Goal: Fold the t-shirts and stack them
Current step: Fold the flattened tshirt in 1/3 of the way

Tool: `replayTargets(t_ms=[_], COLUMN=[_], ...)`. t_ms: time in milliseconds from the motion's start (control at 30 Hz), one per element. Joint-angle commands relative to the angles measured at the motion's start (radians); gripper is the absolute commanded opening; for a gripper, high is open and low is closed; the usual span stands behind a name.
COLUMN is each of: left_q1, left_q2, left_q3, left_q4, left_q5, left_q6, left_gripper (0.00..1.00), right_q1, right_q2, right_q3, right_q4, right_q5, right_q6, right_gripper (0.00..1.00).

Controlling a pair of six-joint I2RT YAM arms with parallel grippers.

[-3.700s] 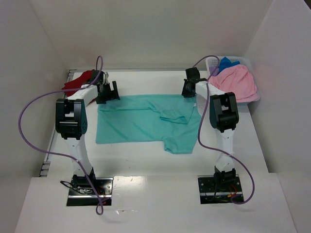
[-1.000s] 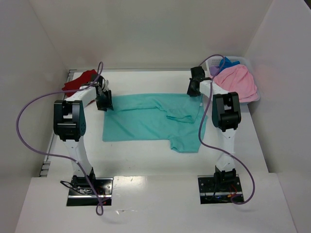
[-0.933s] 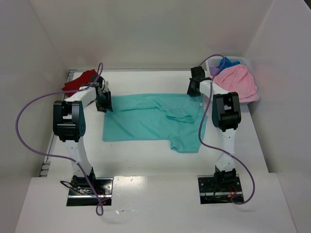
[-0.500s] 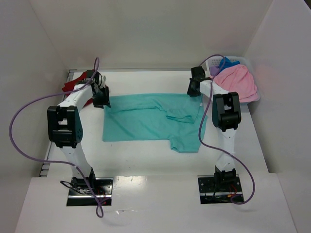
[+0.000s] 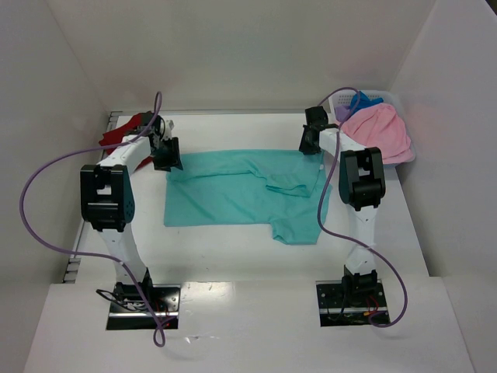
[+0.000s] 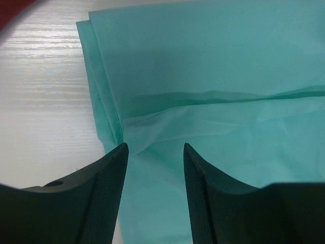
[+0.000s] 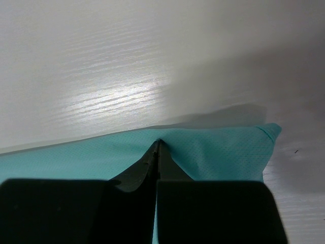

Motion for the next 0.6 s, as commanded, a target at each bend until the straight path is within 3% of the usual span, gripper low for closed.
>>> replayTargets(t_ms=[0,200,367,567], left_q1=[0.003,0.003,0.003,0.003], left_q2=[0.016,0.035,0.045,0.034], left_q3=[-0.019,-0.028,-0.037,-0.037], left_q4=[0.040,0.049,0.049,0.040], left_q5=[0.025,0.025,0.025,0.016], left_q6=[-0.017,-0.026,-0.026,-0.017], left_gripper=[0.54,0.47,0.27,0.11], right_q1=[-0.005,-0.005,-0.005,-0.005], right_q2=[-0.013,-0.013,-0.013,-0.013], right_q3=[-0.027,-0.027,-0.027,-0.018], right_q4=[-0.019,-0.019,-0.019,-0.019], right_q5=[0.000,0.000,0.000,0.000], right_q6=[0.001,0.001,0.001,0.001], right_gripper=[0.00,0.00,0.00,0.00])
